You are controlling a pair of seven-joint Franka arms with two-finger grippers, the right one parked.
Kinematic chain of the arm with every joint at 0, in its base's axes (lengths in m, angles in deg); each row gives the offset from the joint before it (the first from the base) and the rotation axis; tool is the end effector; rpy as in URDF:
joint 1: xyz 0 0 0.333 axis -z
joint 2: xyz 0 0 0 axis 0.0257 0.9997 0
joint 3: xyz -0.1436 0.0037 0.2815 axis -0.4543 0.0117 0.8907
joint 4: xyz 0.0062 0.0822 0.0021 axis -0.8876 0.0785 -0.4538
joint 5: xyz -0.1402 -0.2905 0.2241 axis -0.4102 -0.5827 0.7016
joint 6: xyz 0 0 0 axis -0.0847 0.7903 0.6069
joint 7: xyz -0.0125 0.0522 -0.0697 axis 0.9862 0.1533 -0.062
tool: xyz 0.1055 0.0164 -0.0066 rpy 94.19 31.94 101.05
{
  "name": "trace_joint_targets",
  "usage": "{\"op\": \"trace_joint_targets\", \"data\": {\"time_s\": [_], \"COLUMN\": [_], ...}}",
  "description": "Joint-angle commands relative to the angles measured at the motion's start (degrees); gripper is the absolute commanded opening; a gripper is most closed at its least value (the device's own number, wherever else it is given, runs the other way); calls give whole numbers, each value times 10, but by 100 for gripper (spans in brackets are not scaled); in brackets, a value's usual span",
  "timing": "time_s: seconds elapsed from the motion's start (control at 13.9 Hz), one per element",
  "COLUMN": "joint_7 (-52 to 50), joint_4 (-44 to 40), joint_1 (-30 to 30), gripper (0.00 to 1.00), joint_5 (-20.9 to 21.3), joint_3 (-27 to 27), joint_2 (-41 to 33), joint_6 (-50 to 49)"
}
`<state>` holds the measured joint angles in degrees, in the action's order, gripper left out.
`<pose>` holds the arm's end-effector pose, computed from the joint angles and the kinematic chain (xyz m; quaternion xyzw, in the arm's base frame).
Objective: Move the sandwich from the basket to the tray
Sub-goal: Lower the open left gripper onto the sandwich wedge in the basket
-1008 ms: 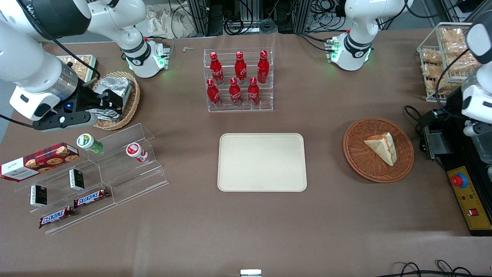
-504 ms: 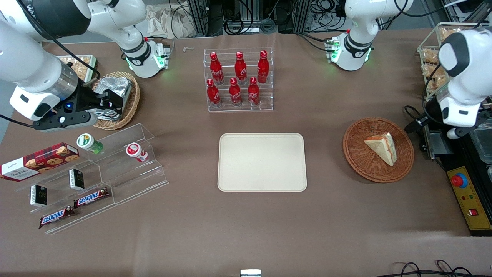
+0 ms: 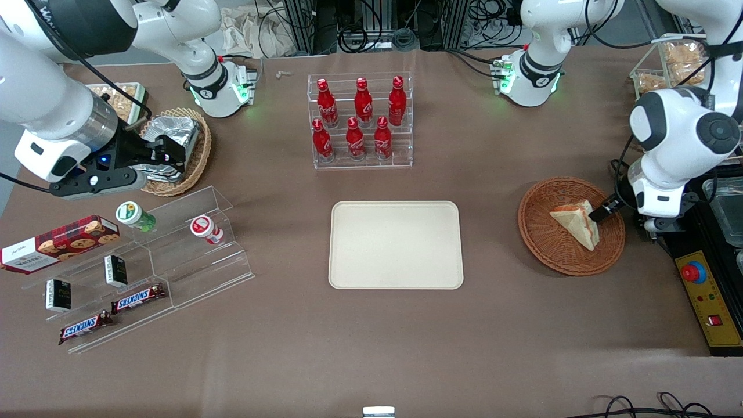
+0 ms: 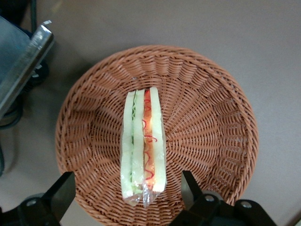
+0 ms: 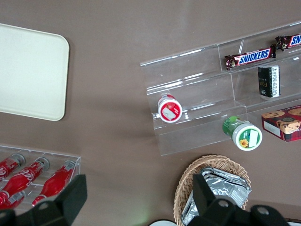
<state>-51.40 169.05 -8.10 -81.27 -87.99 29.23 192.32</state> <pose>0.5108 0.0488 0.3266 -0.9517 -0.3069 -0.0011 0.0043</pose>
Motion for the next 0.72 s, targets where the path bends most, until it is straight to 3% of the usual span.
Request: {"op": "trace_joint_targets", "data": {"time_s": [0.0,0.65], "joint_7": [-28,-31], "joint_4": [20,74], "joint_1": [2,-1], "gripper": [100,100], "joint_5": [-3,-3], "joint_3": [-7,-6], "joint_2": [16,72], "joint_6": [38,158]}}
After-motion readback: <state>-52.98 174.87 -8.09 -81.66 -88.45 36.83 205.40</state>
